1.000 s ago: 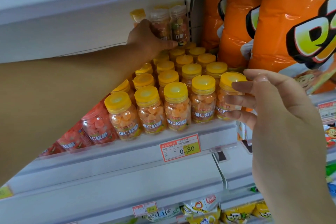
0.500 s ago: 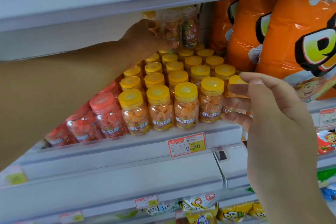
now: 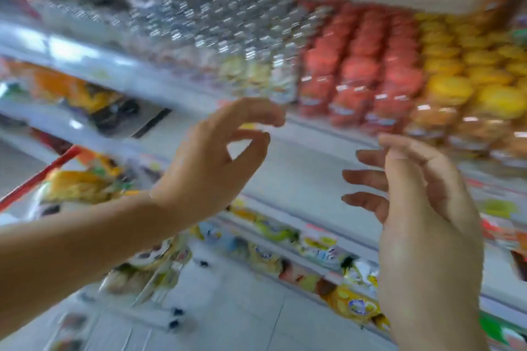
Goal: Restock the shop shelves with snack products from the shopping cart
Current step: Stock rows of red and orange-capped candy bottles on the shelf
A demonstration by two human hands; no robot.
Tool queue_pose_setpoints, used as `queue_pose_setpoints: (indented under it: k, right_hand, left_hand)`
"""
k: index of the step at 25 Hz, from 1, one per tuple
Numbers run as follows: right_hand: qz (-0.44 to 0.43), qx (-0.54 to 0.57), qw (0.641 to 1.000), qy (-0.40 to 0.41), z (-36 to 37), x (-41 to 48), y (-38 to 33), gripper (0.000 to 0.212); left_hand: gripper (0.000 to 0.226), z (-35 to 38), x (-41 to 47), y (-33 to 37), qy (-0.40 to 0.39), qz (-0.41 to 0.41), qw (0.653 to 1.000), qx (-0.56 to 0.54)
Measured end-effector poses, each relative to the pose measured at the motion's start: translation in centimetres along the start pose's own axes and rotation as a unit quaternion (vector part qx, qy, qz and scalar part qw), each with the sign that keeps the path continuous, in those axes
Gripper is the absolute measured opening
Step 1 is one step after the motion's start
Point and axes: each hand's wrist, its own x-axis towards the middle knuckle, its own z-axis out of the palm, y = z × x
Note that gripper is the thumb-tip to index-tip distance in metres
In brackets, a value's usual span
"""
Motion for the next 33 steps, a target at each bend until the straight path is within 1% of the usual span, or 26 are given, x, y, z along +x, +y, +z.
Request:
queue_pose_setpoints:
  k: [3, 6, 8, 10, 12, 13, 14, 15, 16, 17, 18, 20, 22, 24, 26, 28, 29, 30, 31, 33]
  right_hand:
    - [0.047, -0.014, 0.996, -0.081, 6.3, -4.6, 3.5, 0.019]
    - [0.108, -0.046, 0.979, -0.165, 13.4, -9.7, 8.2, 0.011]
    - [0.144, -0.08, 0.962, -0.22, 18.3, -13.2, 11.4, 0.015]
    - [0.179, -0.112, 0.941, -0.264, 23.4, -17.1, 14.6, 0.02]
    - [0.212, -0.152, 0.913, -0.313, 27.9, -21.6, 17.7, 0.019]
    - [0.231, -0.18, 0.894, -0.34, 29.8, -24.0, 19.5, 0.018]
    - [0.256, -0.213, 0.867, -0.37, 31.9, -26.9, 21.7, 0.017]
    - [0.28, -0.25, 0.835, -0.403, 33.5, -29.4, 23.9, 0.017]
    - [0.304, -0.288, 0.797, -0.435, 34.7, -31.7, 26.2, 0.016]
    - [0.325, -0.326, 0.759, -0.461, 35.9, -33.6, 28.5, 0.017]
    - [0.34, -0.362, 0.719, -0.487, 36.8, -35.2, 30.8, 0.021]
    - [0.35, -0.42, 0.64, -0.54, 38.3, -37.4, 35.2, 0.034]
    - [0.334, -0.453, 0.582, -0.588, 39.2, -38.5, 39.1, 0.044]
    - [0.293, -0.475, 0.537, -0.633, 40.2, -39.8, 42.6, 0.054]
    - [0.22, -0.488, 0.511, -0.673, 41.2, -41.6, 45.8, 0.065]
    - [0.115, -0.506, 0.491, -0.7, 42.5, -43.7, 48.5, 0.074]
    - [0.06, -0.517, 0.487, -0.701, 43.1, -44.8, 49.8, 0.076]
    - [0.013, -0.52, 0.494, -0.697, 43.4, -45.8, 50.9, 0.077]
    - [-0.027, -0.513, 0.511, -0.689, 43.8, -46.5, 51.8, 0.075]
    - [-0.062, -0.501, 0.546, -0.669, 44.3, -47.1, 53.5, 0.067]
  left_hand:
    - [0.031, -7.0, -8.3, -6.5, 0.022, -0.125, 0.99, 0.068]
    - [0.034, -14.2, -16.8, -13.1, 0.026, -0.226, 0.964, 0.136]
    - [0.034, -18.7, -22.7, -17.3, 0.049, -0.298, 0.938, 0.171]
    - [0.031, -23.1, -28.7, -21.3, 0.072, -0.377, 0.903, 0.191]
    - [0.039, -26.4, -34.1, -24.2, 0.073, -0.453, 0.867, 0.192]
    - [0.039, -27.6, -36.5, -25.6, 0.059, -0.494, 0.847, 0.187]
    - [0.037, -28.9, -39.0, -27.3, 0.039, -0.542, 0.819, 0.184]
    - [0.035, -29.6, -41.1, -29.0, 0.01, -0.597, 0.781, 0.181]
    - [0.038, -29.9, -42.8, -30.5, -0.024, -0.646, 0.744, 0.168]
    - [0.045, -29.9, -44.3, -32.0, -0.055, -0.68, 0.717, 0.144]
    - [0.05, -29.7, -45.4, -33.5, -0.074, -0.698, 0.701, 0.124]
    - [0.056, -29.0, -47.2, -36.4, -0.081, -0.719, 0.683, 0.099]
    - [0.067, -27.4, -49.0, -39.1, -0.084, -0.737, 0.667, 0.072]
    - [0.074, -25.7, -51.0, -41.8, -0.08, -0.752, 0.653, 0.051]
    - [0.072, -24.2, -52.9, -44.1, -0.049, -0.776, 0.627, 0.054]
    - [0.071, -22.8, -54.2, -46.1, 0.0, -0.796, 0.601, 0.07]
    - [0.071, -22.1, -54.7, -47.3, 0.033, -0.801, 0.594, 0.07]
    - [0.071, -21.6, -55.1, -48.0, 0.075, -0.802, 0.59, 0.063]
    - [0.068, -21.1, -55.5, -48.5, 0.121, -0.795, 0.591, 0.055]
    - [0.057, -20.3, -56.0, -49.1, 0.197, -0.771, 0.604, 0.044]
